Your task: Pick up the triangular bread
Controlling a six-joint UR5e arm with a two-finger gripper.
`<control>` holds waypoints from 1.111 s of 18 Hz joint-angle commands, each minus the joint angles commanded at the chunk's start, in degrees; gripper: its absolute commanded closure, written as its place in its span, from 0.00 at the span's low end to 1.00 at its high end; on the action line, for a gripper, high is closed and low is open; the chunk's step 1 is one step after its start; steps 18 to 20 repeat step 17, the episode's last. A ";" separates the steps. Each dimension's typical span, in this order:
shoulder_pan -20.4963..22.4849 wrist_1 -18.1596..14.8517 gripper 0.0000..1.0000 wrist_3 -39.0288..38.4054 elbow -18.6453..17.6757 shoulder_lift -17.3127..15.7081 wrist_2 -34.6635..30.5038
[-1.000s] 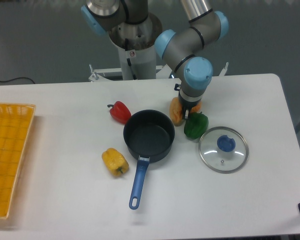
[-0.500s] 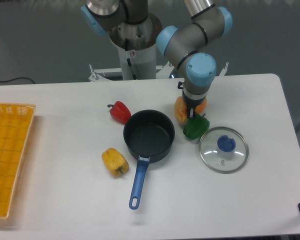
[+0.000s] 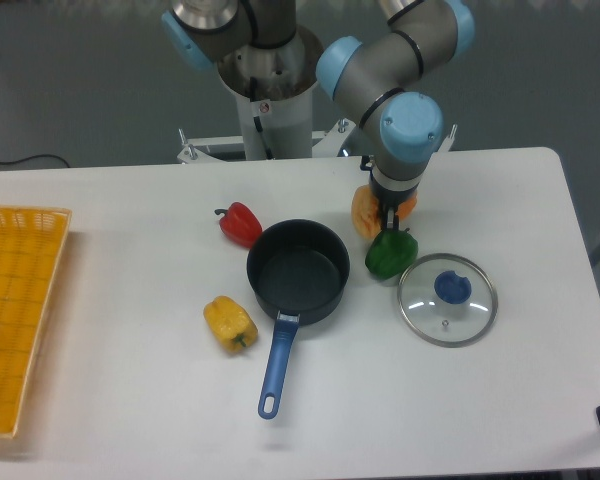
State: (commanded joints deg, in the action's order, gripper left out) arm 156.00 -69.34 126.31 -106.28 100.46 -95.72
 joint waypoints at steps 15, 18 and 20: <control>0.18 -5.55 1.00 -10.82 7.14 -2.46 4.84; 0.18 -5.55 1.00 -11.43 7.05 -2.73 4.84; 0.18 -5.55 1.00 -11.43 7.05 -2.73 4.84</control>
